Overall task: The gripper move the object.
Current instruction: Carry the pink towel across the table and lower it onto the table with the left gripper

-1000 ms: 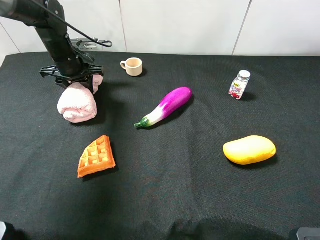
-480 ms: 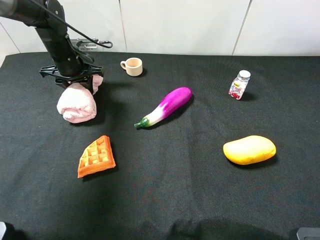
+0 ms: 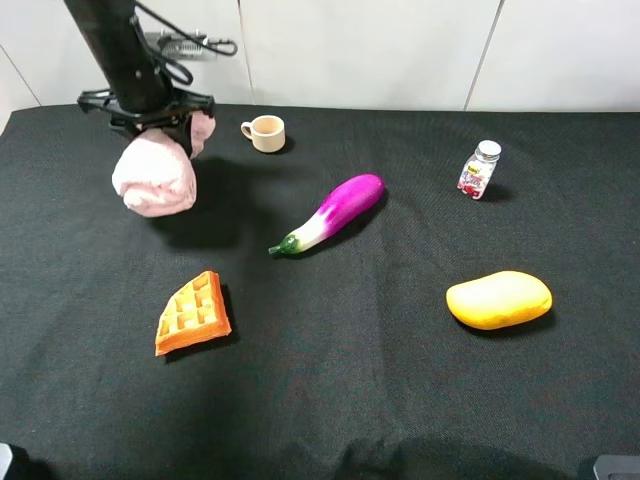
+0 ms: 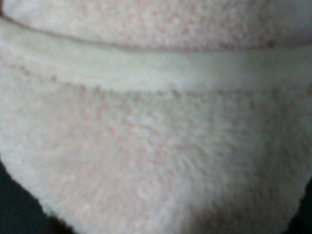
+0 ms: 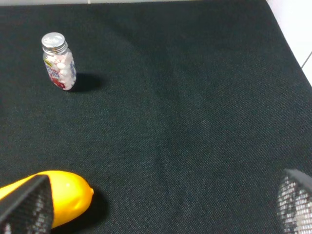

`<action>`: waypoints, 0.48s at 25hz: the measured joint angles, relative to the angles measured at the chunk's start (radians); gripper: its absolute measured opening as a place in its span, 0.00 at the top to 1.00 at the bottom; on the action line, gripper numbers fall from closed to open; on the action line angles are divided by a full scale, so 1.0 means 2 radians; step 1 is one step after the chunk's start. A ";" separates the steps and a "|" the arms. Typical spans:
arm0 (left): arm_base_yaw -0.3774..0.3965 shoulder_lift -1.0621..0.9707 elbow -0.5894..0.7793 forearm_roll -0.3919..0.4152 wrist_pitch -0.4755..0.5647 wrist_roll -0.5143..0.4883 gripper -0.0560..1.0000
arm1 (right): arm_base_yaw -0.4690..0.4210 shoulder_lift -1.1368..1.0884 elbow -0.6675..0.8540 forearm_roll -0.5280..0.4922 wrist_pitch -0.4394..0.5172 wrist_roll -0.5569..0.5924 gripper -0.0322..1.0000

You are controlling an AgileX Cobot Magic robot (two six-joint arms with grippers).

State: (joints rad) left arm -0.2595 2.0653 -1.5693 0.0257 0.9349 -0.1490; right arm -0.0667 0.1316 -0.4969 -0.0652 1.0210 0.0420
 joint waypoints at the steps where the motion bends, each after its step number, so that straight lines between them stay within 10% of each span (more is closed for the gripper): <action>1: -0.005 -0.001 -0.008 0.000 0.010 0.000 0.45 | 0.000 0.000 0.000 0.000 0.000 0.000 0.30; 12: -0.073 -0.005 -0.082 0.000 0.077 0.000 0.45 | 0.000 0.000 0.000 0.000 0.000 0.000 0.30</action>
State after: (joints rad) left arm -0.4059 2.0549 -1.7328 0.0266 1.0887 -0.1481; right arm -0.0667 0.1316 -0.4969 -0.0644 1.0210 0.0420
